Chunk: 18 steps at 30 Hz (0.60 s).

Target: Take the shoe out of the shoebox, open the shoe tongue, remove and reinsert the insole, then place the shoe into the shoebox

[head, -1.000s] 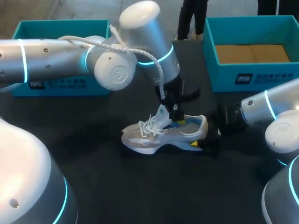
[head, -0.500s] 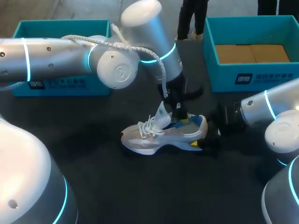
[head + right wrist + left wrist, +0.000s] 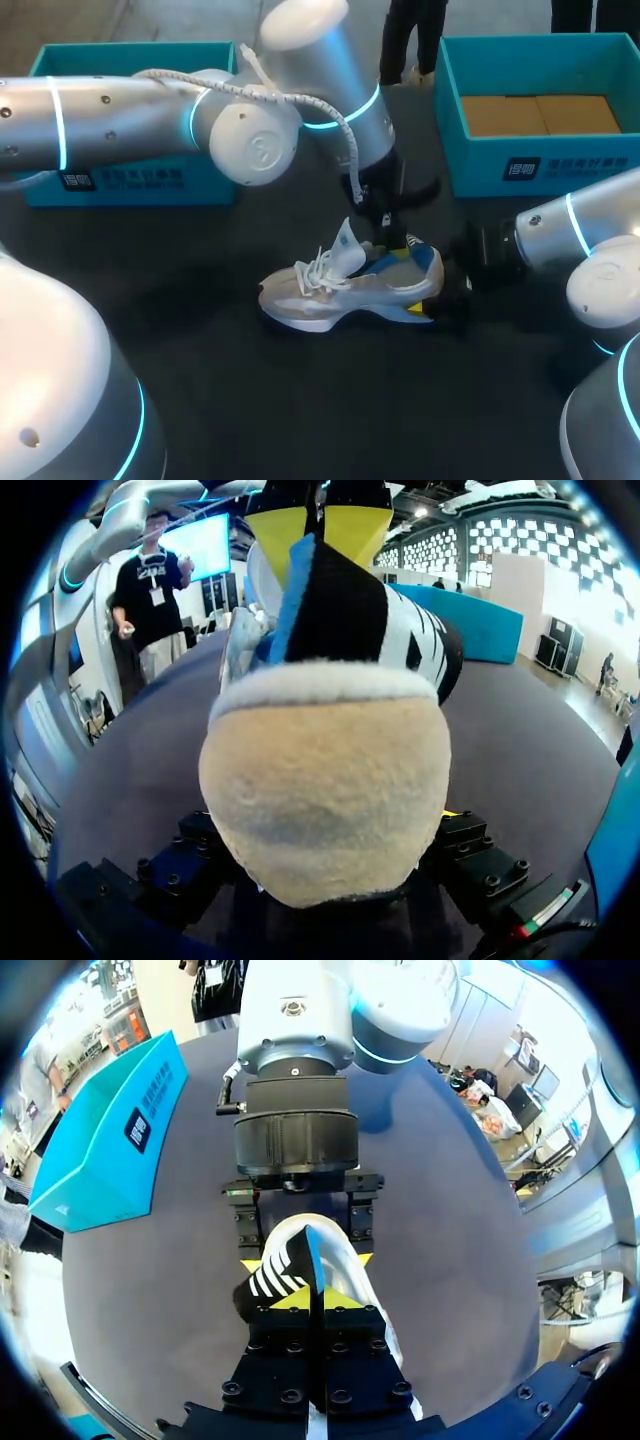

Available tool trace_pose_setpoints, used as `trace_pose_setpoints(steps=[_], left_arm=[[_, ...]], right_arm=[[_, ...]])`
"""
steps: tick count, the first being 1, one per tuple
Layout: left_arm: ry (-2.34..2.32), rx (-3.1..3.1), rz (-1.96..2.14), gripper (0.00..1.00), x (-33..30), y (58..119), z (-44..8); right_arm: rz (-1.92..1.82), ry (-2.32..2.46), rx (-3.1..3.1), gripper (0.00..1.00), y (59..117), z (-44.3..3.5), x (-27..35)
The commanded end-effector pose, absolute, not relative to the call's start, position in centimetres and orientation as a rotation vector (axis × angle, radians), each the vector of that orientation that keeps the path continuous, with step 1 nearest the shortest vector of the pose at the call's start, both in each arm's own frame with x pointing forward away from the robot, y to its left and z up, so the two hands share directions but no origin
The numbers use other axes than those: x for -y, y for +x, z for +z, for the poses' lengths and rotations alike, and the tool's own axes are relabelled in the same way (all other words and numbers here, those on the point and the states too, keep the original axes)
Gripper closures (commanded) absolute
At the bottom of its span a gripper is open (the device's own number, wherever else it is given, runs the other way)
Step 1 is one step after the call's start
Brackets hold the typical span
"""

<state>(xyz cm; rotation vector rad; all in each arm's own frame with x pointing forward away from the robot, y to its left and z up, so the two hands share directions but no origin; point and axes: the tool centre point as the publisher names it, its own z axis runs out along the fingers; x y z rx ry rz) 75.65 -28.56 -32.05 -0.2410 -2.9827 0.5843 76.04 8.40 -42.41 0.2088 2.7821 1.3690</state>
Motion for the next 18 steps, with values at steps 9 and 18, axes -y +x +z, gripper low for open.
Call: trace_pose_setpoints(steps=[9,18], left_arm=[[-0.254,2.985,0.589,1.00,28.58,75.67,-31.72],[-0.256,2.985,0.584,0.67,28.22,75.52,-31.68]], right_arm=[[1.365,0.211,-2.783,1.00,76.04,-42.59,-8.65],[1.365,0.211,-2.783,1.00,76.04,-42.59,-8.65]])
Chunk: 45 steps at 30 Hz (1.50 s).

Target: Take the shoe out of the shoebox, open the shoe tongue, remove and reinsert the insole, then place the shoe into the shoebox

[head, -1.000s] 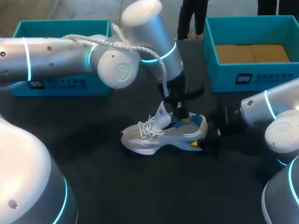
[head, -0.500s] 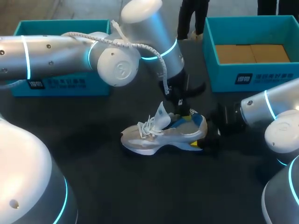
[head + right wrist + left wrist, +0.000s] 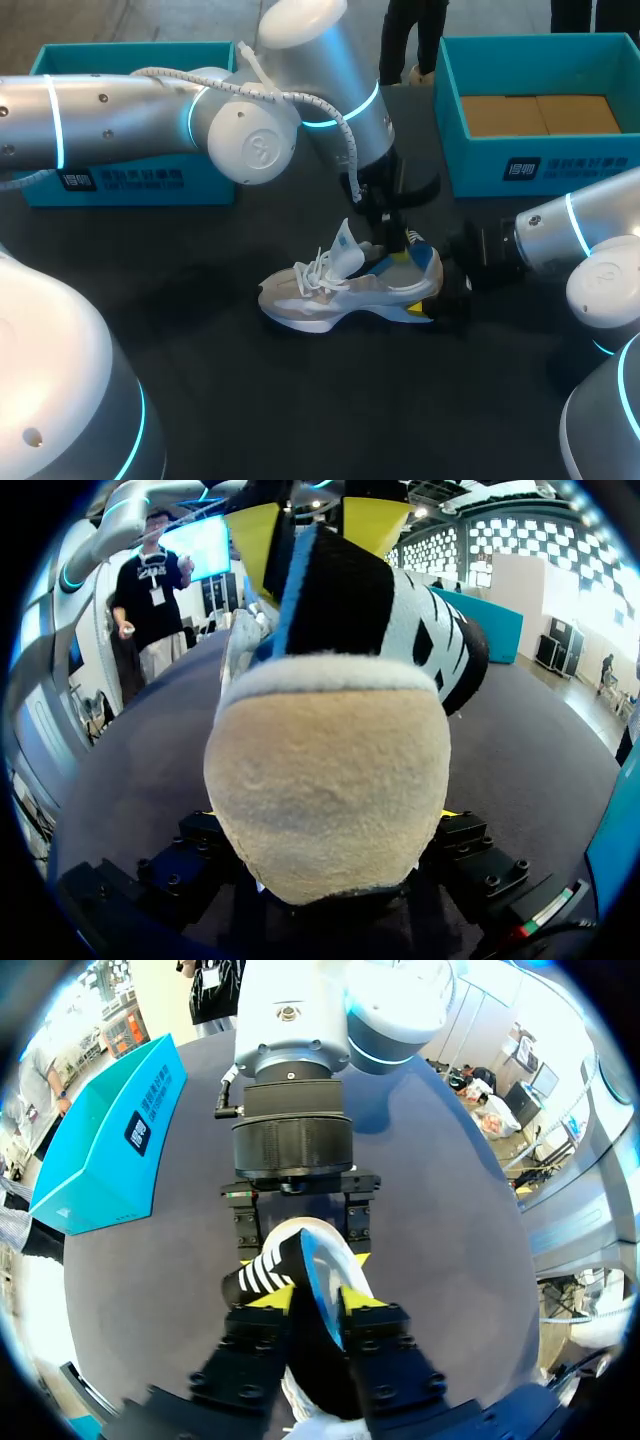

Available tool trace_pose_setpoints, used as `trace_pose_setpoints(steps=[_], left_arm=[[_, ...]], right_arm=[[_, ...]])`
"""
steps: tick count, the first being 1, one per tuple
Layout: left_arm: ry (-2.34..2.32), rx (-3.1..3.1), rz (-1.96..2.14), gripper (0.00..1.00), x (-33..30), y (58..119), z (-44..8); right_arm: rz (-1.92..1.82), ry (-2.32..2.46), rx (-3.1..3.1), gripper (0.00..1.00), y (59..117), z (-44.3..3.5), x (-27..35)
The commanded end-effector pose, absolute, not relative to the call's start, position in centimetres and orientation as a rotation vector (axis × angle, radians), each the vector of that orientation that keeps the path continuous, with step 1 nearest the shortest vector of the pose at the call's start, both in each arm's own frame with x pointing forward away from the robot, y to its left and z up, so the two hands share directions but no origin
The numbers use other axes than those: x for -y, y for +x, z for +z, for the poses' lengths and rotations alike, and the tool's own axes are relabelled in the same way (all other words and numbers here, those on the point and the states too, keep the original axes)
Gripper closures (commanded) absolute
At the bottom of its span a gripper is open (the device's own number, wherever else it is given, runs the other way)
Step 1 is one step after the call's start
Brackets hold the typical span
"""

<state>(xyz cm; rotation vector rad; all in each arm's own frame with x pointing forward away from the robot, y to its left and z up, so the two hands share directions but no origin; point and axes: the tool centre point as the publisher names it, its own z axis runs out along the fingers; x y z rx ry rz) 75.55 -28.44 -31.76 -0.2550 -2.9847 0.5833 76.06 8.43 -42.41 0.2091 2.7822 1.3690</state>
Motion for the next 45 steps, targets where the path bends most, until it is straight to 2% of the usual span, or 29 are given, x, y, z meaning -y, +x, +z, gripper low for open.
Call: trace_pose_setpoints(steps=[1,25,45], left_arm=[[-0.256,2.986,0.583,0.67,28.2,75.5,-31.7],[-0.266,3.037,0.601,0.69,27.1,75.0,-30.3],[-0.307,3.059,0.625,0.76,26.9,73.9,-29.1]], right_arm=[[1.365,0.211,-2.783,1.00,76.0,-42.6,-8.7],[1.365,0.211,-2.783,1.00,76.0,-42.6,-8.7],[1.365,0.211,-2.783,1.00,76.0,-42.6,-8.7]])
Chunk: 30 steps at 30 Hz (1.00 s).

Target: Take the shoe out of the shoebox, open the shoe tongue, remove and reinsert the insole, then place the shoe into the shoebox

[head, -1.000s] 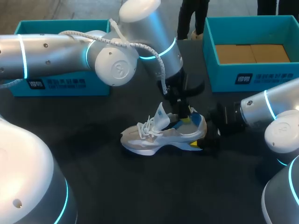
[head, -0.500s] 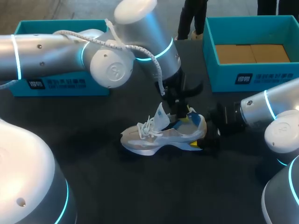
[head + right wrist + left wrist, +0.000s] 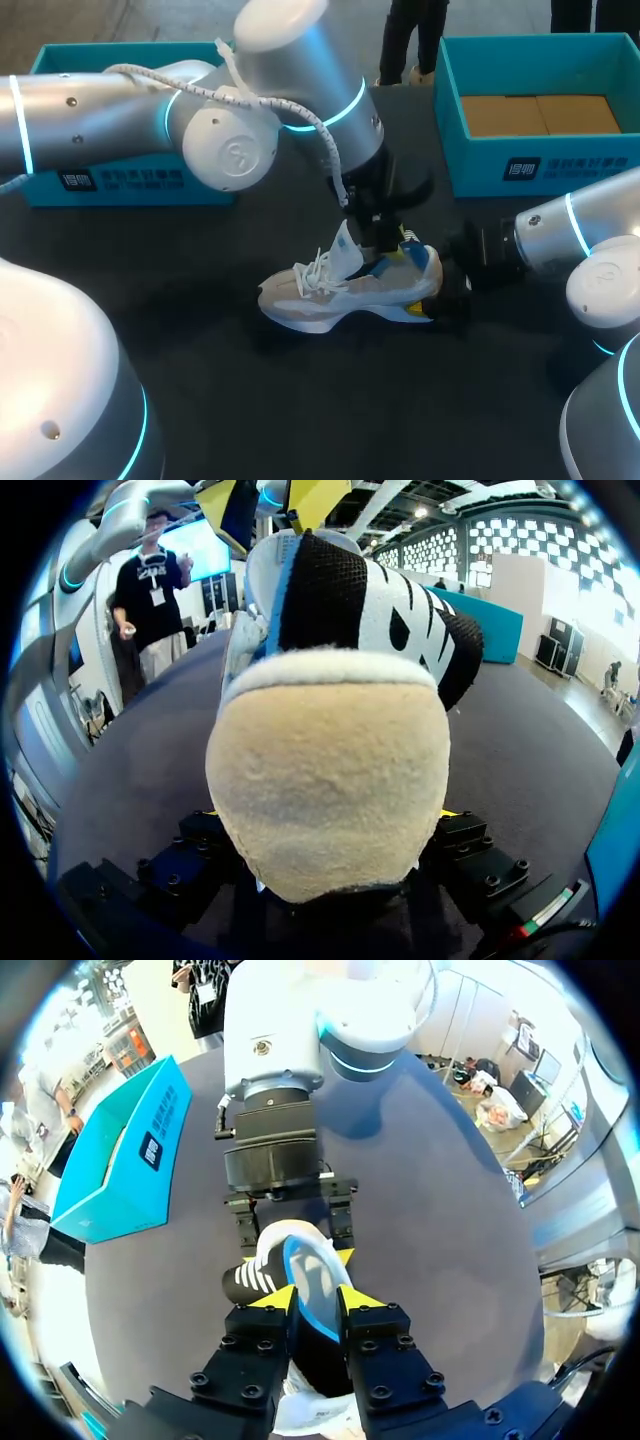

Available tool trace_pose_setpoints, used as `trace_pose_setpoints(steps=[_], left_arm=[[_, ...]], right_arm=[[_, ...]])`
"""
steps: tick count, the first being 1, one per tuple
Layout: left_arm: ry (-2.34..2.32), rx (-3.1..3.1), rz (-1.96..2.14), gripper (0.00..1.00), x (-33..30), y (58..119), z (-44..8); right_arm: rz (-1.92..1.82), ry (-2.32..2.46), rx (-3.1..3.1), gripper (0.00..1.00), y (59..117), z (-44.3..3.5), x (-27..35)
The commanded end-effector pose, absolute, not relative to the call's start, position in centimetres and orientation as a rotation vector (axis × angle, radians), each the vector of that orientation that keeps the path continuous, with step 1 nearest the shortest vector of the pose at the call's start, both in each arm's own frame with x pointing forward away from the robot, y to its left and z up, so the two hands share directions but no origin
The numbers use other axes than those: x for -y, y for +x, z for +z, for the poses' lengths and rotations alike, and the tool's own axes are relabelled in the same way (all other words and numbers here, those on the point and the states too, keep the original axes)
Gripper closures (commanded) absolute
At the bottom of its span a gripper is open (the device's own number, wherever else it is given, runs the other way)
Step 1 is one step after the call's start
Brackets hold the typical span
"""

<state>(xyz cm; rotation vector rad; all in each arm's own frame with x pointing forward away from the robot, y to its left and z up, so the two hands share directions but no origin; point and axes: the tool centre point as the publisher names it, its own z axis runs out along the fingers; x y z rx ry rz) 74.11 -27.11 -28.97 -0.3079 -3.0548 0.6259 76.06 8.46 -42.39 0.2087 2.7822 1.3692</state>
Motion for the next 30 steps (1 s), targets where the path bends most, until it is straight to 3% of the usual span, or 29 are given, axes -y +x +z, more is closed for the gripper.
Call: trace_pose_setpoints(steps=[1,7,15,30], left_arm=[[-0.305,3.059,0.619,0.76,26.9,74.0,-29.3],[-0.289,3.042,0.588,0.80,27.3,74.4,-30.1],[-0.286,3.037,0.584,1.00,27.4,74.6,-30.3],[-0.298,3.122,0.577,1.00,26.6,74.8,-27.8]], right_arm=[[1.365,0.211,-2.783,1.00,76.0,-42.6,-8.7],[1.365,0.211,-2.783,1.00,76.0,-42.6,-8.7],[1.365,0.211,-2.783,1.00,76.0,-42.6,-8.7],[1.365,0.211,-2.783,1.00,76.0,-42.6,-8.7]])
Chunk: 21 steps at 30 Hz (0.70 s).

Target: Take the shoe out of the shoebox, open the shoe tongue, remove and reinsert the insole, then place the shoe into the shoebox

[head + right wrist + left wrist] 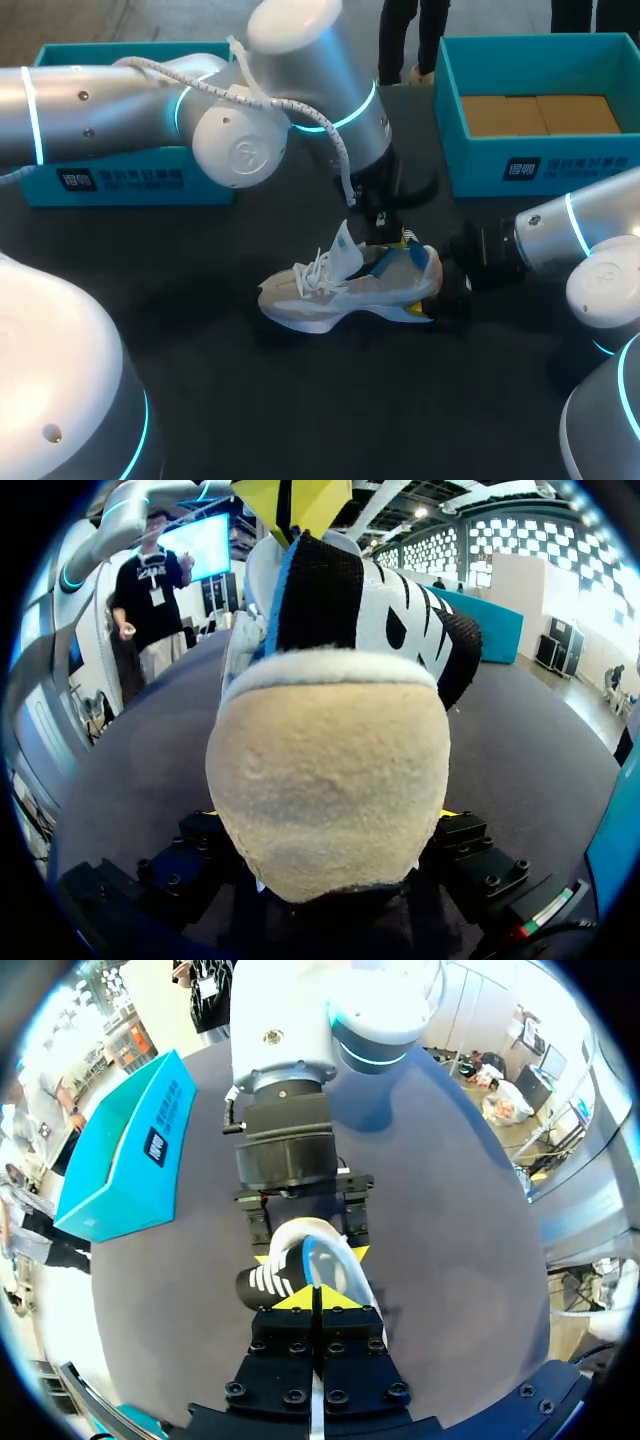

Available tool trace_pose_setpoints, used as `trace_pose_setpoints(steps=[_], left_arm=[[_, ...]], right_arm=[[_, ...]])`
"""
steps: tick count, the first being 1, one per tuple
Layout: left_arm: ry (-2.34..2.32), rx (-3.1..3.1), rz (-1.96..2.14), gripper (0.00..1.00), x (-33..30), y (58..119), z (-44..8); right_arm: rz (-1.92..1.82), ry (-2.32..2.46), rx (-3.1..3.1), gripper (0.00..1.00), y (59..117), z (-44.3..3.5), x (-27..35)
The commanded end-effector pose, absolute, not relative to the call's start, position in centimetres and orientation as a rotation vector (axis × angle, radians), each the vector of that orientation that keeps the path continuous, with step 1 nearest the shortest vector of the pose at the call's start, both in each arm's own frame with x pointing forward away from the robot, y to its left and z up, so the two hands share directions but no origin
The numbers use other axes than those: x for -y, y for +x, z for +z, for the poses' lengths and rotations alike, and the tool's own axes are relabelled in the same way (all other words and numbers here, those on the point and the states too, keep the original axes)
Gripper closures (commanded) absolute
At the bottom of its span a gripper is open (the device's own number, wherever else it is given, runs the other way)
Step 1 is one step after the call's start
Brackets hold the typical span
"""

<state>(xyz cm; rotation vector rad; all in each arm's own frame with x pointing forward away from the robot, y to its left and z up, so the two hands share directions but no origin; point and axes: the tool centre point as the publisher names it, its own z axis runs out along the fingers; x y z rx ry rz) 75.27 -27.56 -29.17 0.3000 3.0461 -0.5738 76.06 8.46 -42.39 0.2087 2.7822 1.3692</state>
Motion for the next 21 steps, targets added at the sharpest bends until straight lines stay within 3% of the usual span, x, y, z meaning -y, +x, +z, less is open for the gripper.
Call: trace_pose_setpoints(steps=[1,21], left_arm=[[0.284,-3.017,-0.550,1.00,26.5,74.8,-27.5],[0.269,-2.847,-0.456,1.00,25.6,72.1,-22.6]], right_arm=[[1.365,0.211,-2.783,1.00,76.0,-42.6,-8.7],[1.365,0.211,-2.783,1.00,76.0,-42.6,-8.7]])
